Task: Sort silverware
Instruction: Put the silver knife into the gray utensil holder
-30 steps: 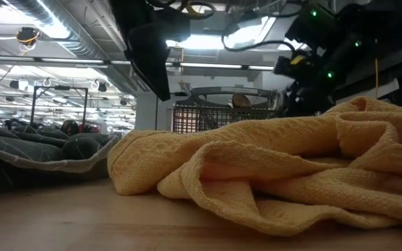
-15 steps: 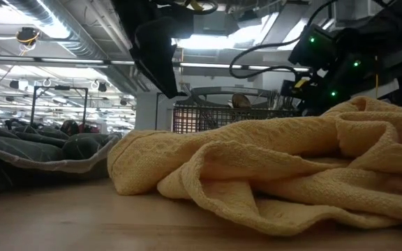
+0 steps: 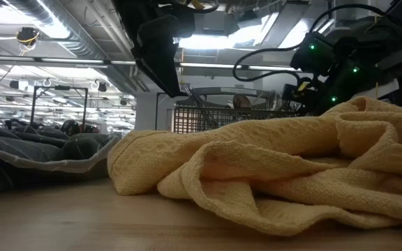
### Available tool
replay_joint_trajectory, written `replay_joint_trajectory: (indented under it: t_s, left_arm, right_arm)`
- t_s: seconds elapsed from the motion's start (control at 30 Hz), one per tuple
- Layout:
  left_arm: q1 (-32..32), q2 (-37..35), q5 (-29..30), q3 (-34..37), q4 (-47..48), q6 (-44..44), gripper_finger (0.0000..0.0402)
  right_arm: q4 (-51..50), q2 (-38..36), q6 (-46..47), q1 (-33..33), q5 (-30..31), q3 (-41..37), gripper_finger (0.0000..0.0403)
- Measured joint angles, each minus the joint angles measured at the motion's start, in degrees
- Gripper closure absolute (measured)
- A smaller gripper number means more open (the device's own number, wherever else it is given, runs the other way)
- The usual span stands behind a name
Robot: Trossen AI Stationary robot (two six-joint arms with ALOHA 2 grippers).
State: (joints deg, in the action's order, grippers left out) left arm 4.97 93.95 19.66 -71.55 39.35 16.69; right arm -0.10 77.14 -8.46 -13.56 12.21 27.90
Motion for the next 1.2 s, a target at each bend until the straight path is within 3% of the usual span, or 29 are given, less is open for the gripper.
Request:
replay_joint_trajectory:
  t_s: [0.57, 1.2]
  left_arm:
    - [0.0, 0.0, 0.0, 0.0, 0.0, 0.0, 0.0274]
    - [0.6, 0.0, -0.1, 0.0, 0.1, 0.1, 0.0274]
  right_arm:
    - [1.3, 8.7, -2.3, 0.0, -2.4, 0.3, 0.0254]
    - [-0.9, 9.4, 11.9, 0.1, -25.7, 4.1, 0.0254]
